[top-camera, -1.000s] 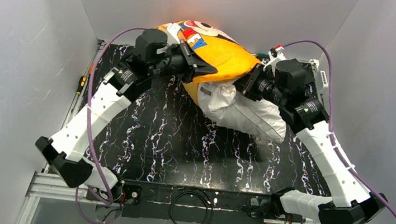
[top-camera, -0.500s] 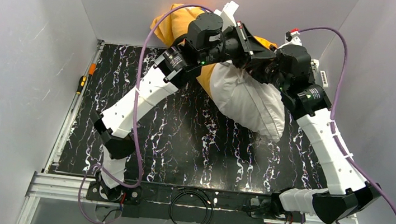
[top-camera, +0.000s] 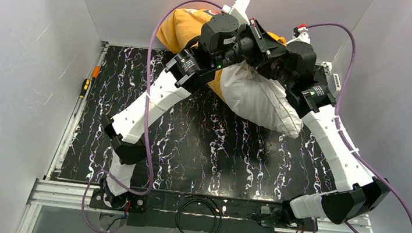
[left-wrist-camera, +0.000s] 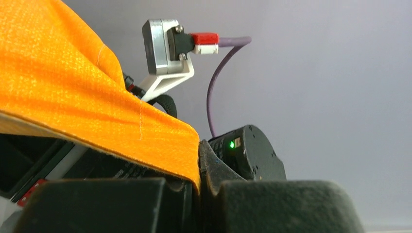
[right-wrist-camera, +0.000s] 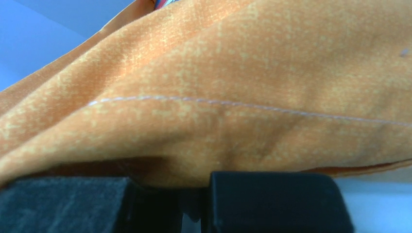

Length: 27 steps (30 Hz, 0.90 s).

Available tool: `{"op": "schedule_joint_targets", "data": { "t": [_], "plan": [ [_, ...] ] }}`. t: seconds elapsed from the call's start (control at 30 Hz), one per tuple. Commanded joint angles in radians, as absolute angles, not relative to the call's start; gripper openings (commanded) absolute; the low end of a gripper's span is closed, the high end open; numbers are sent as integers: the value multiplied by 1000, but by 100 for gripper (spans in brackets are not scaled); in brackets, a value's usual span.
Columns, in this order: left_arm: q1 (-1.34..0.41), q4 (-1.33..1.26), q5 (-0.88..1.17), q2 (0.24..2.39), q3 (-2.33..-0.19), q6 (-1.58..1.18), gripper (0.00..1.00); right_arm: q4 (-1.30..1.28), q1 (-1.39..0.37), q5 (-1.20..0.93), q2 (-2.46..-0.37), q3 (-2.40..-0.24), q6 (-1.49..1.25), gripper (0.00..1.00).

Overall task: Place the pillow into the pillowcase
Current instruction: Stuff the pillow into the pillowcase.

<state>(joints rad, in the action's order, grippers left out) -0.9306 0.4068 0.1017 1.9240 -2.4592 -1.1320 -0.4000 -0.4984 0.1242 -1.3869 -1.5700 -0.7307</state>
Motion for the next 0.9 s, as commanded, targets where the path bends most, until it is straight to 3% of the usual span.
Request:
{"op": "schedule_joint_targets", "data": {
  "t": [0.0, 0.3, 0.5, 0.63, 0.87],
  "plan": [
    [-1089, 96, 406, 1884, -2613, -1173, 0, -203, -572, 95, -1538, -1553, -718, 5],
    [-1094, 92, 405, 1876, -2596, -1159, 0, -299, -653, 160, -1687, -1573, -654, 5],
    [-1086, 130, 397, 1803, -2514, -1098, 0, -291, -684, 87, -1647, -1458, -617, 13],
    [-1054, 172, 353, 1619, -2198, -1040, 0, -419, -673, 40, -1507, -1442, -584, 35],
    [-1015, 208, 44, 1211, -1552, -1021, 0, -707, -634, -119, -1262, -1387, -639, 72]
  ]
}}
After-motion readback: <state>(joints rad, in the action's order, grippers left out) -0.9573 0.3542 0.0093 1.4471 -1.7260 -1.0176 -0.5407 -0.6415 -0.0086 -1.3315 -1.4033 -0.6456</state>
